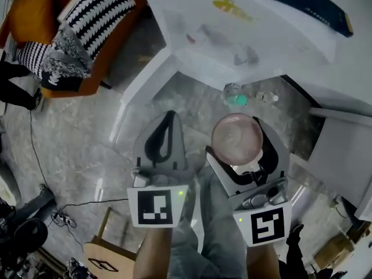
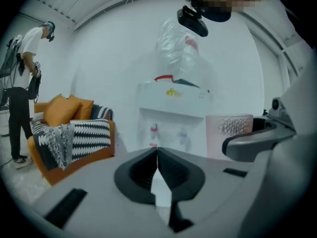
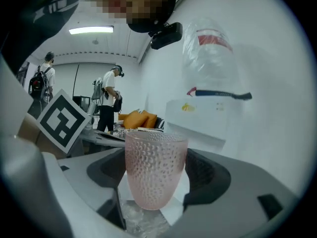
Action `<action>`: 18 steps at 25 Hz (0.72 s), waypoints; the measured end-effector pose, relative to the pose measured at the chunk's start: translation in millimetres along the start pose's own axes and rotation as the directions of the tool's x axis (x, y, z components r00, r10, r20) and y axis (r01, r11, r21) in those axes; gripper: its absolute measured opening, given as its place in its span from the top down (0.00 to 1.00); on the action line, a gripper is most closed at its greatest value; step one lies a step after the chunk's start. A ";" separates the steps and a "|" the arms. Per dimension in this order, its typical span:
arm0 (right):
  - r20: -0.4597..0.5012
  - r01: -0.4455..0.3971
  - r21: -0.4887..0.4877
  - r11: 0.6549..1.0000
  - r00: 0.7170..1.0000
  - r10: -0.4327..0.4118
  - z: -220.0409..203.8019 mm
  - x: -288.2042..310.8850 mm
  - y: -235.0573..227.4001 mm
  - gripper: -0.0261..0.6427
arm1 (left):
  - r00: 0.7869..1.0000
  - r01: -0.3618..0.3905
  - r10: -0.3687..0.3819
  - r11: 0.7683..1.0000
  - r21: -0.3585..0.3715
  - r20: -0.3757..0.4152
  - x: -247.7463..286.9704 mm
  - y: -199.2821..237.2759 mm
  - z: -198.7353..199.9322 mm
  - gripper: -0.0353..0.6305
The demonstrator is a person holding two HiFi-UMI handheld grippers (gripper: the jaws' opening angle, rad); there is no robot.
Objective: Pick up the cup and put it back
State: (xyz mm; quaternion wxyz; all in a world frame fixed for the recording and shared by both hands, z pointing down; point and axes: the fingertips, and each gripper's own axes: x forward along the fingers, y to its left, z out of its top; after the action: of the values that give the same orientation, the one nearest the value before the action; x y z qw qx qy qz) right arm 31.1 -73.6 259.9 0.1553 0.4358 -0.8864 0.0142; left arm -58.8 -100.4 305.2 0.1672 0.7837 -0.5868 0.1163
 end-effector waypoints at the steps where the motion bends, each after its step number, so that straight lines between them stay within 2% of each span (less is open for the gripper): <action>1: -0.008 -0.002 0.008 1.000 1.000 0.002 -16.8 4.8 4.3 0.40 | 1.000 -0.007 0.007 1.000 -0.003 -0.004 2.5 5.2 -16.2 0.93; 4: -0.051 -0.010 0.041 0.999 0.999 0.012 -65.9 14.0 20.2 0.40 | 1.000 -0.004 0.003 1.000 -0.031 -0.031 6.7 13.5 -67.3 0.93; 8: -0.057 -0.026 0.032 0.999 0.998 0.028 -126.2 40.1 31.8 0.40 | 1.000 -0.006 0.005 0.999 -0.052 -0.020 33.5 21.1 -127.4 0.93; 11: -0.072 -0.038 0.004 0.999 0.997 0.039 -164.5 56.2 33.6 0.40 | 1.000 -0.002 0.002 0.999 -0.050 -0.012 56.6 19.8 -162.6 0.93; 14: -0.061 -0.019 0.025 1.000 0.998 0.020 -194.4 73.4 35.0 0.40 | 1.000 -0.023 0.022 0.997 -0.076 -0.005 76.6 26.9 -193.8 0.93; 16: -0.057 -0.044 0.021 0.999 0.997 0.045 -214.7 88.1 39.4 0.40 | 0.999 -0.032 0.033 0.998 -0.061 0.016 92.5 35.2 -207.6 0.93; 18: -0.073 -0.071 -0.003 0.997 0.995 0.071 -239.5 103.0 41.1 0.40 | 0.996 -0.056 0.056 0.998 0.000 0.068 111.7 40.2 -213.8 0.93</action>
State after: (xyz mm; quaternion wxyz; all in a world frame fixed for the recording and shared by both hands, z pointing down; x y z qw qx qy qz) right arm 3.2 -88.8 521.9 0.1880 0.4027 -0.8952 0.0333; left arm -62.6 -123.9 548.7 0.1430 0.7707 -0.6137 0.0948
